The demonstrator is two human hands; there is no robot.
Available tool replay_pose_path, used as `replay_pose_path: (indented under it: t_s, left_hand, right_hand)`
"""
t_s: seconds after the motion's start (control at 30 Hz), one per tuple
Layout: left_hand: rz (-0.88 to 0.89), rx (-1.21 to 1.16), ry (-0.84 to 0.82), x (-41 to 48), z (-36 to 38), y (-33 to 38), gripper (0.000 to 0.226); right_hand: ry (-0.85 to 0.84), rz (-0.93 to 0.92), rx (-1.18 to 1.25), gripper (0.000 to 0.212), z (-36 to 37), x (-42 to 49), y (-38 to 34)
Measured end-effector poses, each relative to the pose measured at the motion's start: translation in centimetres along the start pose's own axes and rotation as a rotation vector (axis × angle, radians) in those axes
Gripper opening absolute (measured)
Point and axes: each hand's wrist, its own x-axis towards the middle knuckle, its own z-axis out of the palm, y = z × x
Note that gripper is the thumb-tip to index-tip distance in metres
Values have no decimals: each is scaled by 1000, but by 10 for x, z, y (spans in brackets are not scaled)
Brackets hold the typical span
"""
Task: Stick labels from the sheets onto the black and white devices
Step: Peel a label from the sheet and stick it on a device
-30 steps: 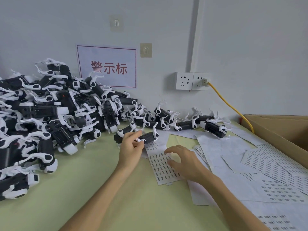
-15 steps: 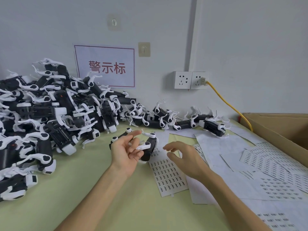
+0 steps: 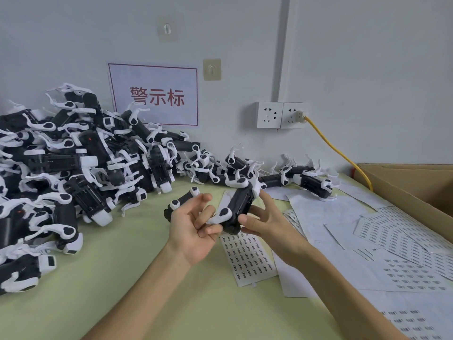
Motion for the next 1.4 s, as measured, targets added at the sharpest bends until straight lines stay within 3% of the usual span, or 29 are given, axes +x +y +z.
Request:
replay_pose_path:
  t_s: [0.1, 0.27, 0.37, 0.43, 0.5, 0.57, 0.7, 0.77, 0.9, 1.07, 1.27, 1.4]
  left_hand:
    - [-48, 21, -15, -2, 3, -8, 25]
    - [-9, 157, 36, 0, 4, -13, 19]
    - [138, 567, 108, 3, 3, -18, 16]
    - [325, 1031, 133, 5, 2, -21, 21]
    - [481, 1253, 86, 4, 2, -25, 26]
    - [506, 1253, 28, 3, 1, -27, 30]
    - [366, 1099, -141, 1, 1, -28, 40]
    - [315, 1134, -208, 1, -2, -31, 38]
    - [359, 1319, -170, 1, -4, -35, 32]
    - [378, 1215, -180, 1, -3, -36, 21]
    - [299, 1029, -161, 1, -1, -37, 31]
    - [268, 1031, -56, 0, 5, -31, 40]
  right_hand:
    - [42, -49, 83, 88, -2, 1, 0]
    - [105, -74, 149, 67, -8, 1, -4]
    - [188, -87, 121, 69, -8, 1, -6]
    - [219, -105, 77, 58, -8, 0, -7]
    - [228, -112, 41, 42, -8, -1, -8]
    - [238, -113, 12, 32, -6, -1, -8]
    - [251, -134, -36, 28, -5, -3, -9]
    - [254, -138, -41, 24, -7, -3, -10]
    - [257, -110, -58, 25, -9, -4, -11]
    - [268, -112, -29, 24, -14, -3, -13]
    - [193, -129, -35, 42, -13, -3, -13]
    - [103, -133, -161, 76, -7, -3, -9]
